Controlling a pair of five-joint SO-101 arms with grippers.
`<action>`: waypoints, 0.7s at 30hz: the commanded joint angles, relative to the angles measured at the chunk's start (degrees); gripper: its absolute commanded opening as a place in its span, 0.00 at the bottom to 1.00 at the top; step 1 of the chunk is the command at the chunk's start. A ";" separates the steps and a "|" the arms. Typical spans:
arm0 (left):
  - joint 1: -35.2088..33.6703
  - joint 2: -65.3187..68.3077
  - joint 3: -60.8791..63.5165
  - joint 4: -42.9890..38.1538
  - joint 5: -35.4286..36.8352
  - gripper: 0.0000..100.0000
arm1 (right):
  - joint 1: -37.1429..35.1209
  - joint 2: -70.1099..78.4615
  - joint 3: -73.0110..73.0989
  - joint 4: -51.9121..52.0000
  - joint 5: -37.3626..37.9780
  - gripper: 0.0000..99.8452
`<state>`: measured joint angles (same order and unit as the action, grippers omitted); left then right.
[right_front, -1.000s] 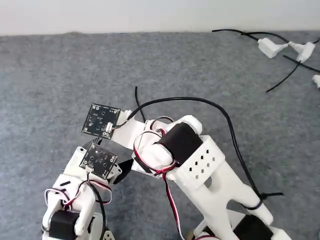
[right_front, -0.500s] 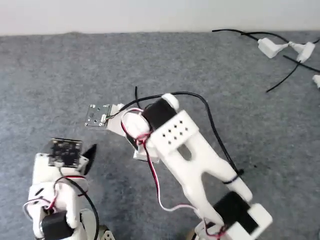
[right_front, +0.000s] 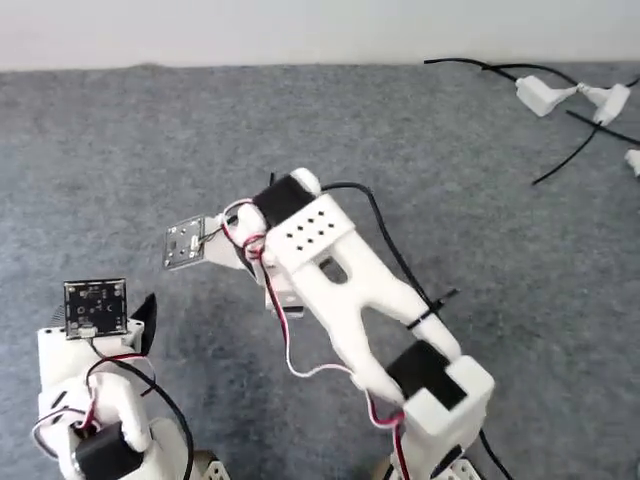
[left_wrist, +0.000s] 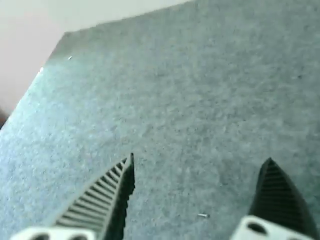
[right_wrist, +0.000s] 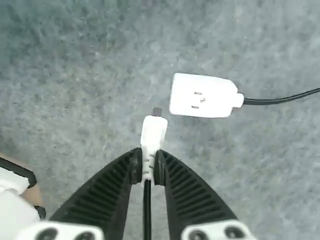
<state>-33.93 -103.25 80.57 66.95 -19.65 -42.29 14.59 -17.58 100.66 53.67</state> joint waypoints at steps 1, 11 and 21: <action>-0.26 -1.14 1.27 0.09 -1.67 0.37 | 1.10 1.54 -4.57 2.42 2.37 0.01; -0.09 -1.14 3.21 -1.67 -1.67 0.37 | 1.01 8.31 -12.31 2.42 5.63 0.01; 0.00 -1.14 3.56 -2.29 -1.67 0.37 | 1.01 9.89 -17.93 2.42 7.65 0.01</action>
<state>-33.85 -103.25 84.26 66.42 -20.88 -41.85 24.35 -32.44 100.66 60.26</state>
